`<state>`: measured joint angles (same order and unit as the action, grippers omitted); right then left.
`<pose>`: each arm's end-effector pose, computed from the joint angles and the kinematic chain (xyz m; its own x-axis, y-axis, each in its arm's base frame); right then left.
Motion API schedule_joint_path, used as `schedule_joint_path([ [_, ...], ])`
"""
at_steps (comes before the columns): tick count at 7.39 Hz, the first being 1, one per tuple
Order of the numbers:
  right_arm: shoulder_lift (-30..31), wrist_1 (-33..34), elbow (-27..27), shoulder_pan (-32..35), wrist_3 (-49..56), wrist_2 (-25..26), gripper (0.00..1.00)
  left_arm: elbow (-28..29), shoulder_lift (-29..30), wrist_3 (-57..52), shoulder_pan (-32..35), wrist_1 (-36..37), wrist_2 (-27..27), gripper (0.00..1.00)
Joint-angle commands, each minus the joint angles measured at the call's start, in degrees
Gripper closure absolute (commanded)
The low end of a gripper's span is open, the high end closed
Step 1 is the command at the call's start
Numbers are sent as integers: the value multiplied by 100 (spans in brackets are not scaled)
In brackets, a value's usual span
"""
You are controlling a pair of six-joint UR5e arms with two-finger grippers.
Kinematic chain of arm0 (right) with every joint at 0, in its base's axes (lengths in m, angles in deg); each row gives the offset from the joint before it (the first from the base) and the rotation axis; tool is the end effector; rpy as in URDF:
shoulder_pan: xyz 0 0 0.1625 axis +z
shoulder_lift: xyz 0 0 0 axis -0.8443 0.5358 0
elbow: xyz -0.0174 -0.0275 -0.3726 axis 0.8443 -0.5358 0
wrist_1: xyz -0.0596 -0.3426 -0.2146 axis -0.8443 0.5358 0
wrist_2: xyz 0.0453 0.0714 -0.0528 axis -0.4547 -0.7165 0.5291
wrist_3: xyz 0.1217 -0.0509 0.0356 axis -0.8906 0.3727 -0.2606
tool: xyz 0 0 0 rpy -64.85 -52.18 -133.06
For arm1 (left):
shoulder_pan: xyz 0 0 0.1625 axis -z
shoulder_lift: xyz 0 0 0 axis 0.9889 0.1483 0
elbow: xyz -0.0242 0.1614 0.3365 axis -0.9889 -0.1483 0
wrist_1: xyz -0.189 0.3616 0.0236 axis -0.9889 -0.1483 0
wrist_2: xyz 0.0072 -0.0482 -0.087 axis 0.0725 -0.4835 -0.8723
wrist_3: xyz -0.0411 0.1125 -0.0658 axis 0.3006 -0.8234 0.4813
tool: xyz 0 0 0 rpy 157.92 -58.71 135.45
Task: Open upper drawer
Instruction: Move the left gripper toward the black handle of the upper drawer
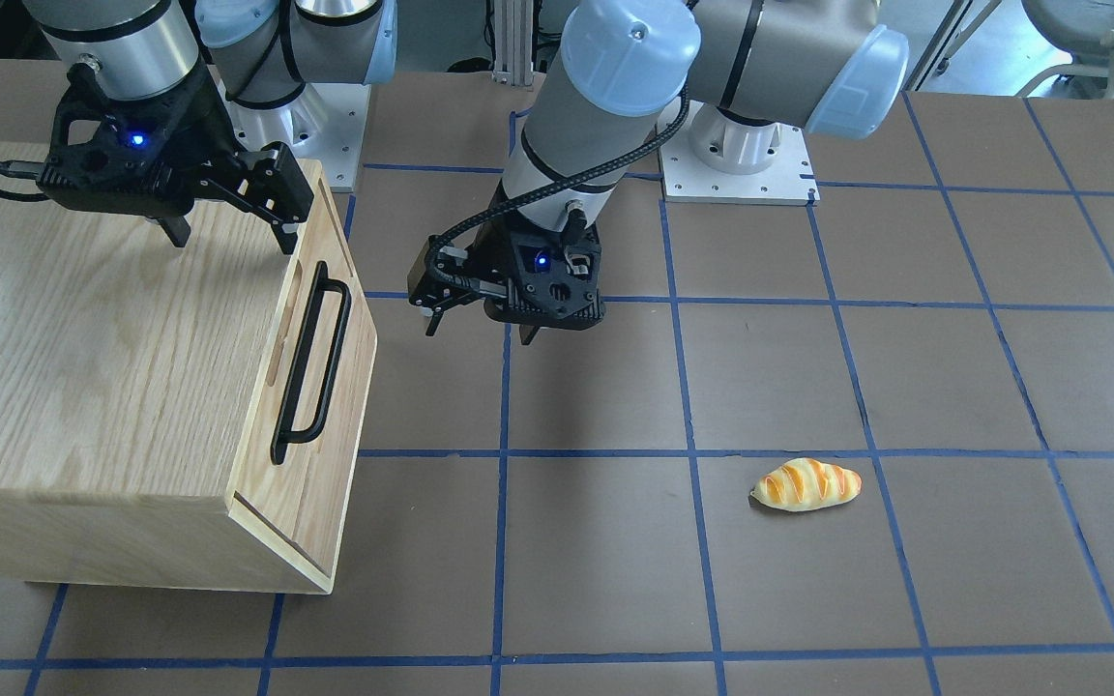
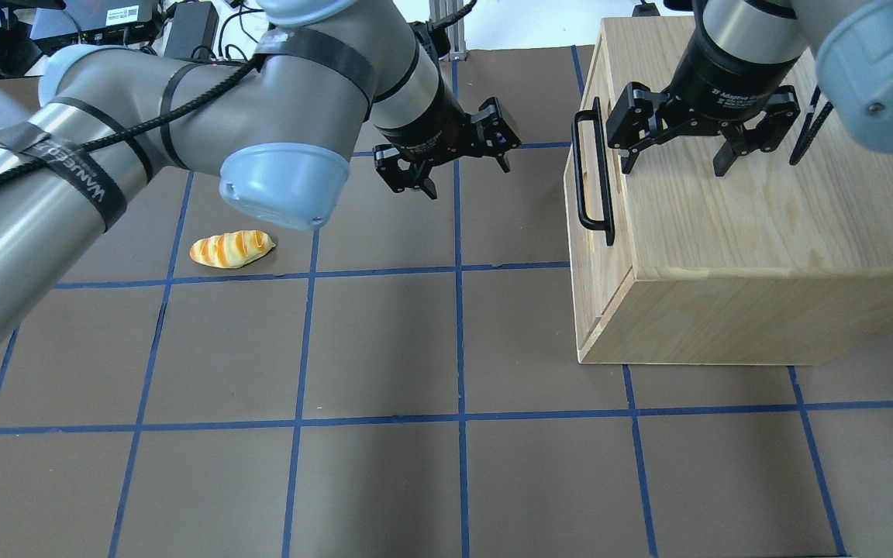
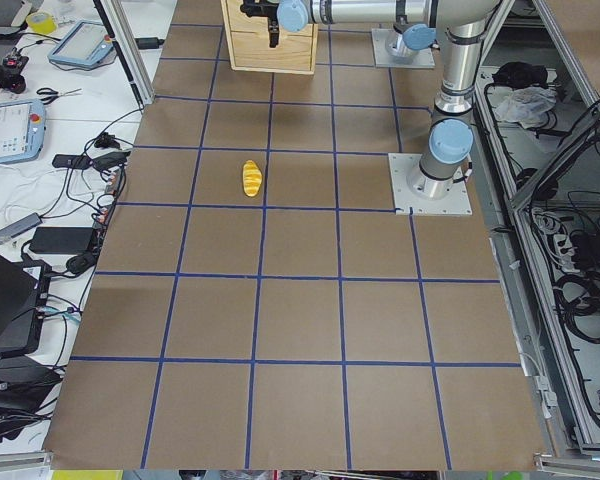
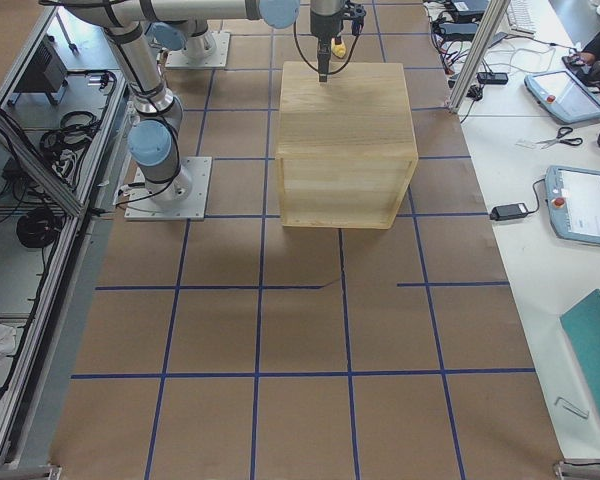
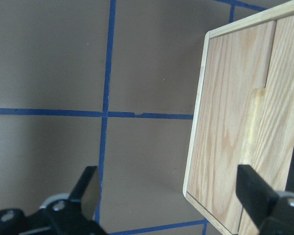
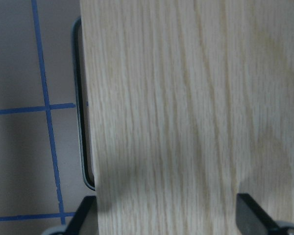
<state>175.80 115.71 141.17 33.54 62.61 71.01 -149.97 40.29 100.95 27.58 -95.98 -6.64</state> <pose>0.1456 -0.4834 0.4100 -0.9966 0.0789 -0.0231 0.0797 0.9961 -0.0377 -0.3574 -0.5061 0.3278 -0.9262 -0.1267 0.3550 -0.1573 0.9858 -0.0585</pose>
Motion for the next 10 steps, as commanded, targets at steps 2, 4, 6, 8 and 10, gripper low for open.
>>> schedule_joint_path([
  [2, 0, 0, 0, 0, 0, 5, 0, 119, 316, 993, 265, 606, -216, 0],
  [4, 0, 0, 0, 0, 0, -4, 0, 321, 492, 1320, 414, 635, -217, 0],
  [6, 0, 0, 0, 0, 0, 5, 0, 348, 607, 1408, 538, 705, -208, 0],
  [8, 0, 0, 0, 0, 0, -4, 0, 348, 721, 1601, 608, 898, -217, 0],
  [10, 0, 0, 0, 0, 0, -4, 0, 348, 757, 1628, 617, 899, -217, 0],
])
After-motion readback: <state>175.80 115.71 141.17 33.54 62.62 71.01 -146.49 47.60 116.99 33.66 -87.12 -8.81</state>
